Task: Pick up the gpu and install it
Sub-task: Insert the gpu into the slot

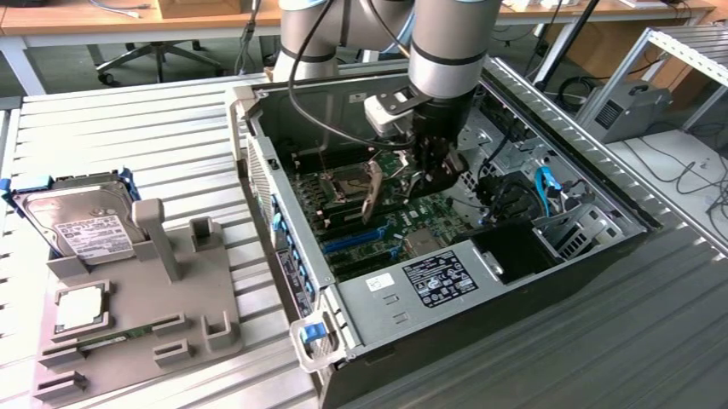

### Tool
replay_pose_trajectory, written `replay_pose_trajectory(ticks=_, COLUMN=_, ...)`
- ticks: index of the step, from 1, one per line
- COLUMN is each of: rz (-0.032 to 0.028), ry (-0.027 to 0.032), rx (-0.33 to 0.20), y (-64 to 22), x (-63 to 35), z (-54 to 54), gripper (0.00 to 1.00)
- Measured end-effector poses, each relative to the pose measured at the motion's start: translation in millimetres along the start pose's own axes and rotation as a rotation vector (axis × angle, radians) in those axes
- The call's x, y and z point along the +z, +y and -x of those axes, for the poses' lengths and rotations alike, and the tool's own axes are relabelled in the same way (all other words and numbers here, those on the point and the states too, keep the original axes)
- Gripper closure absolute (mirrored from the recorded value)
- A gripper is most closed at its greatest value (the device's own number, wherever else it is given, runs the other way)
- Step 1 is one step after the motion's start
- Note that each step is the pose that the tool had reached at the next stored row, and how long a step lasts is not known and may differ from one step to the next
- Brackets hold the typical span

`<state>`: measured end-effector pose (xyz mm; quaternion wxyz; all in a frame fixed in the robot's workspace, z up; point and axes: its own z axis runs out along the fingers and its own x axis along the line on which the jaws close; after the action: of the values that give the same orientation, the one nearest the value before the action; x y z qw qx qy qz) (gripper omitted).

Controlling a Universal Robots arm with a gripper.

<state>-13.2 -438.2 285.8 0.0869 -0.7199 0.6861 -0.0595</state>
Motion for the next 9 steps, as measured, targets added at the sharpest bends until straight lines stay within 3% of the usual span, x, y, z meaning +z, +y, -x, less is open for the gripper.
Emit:
replay_pose_trajectory(ticks=3, rz=-0.0004, ry=0.0086, rx=-0.002, y=3.3, x=-0.7, z=-0.2, gripper=0.74)
replay_pose_trajectory(ticks=6, rz=-0.002, ry=0.0086, rx=-0.002, y=10.5, x=-2.1, z=0.0, gripper=0.74)
replay_pose_trajectory(ticks=9, rz=-0.0024, ry=0.0088, rx=-0.002, y=23.5, x=-4.8, z=0.3, gripper=0.74)
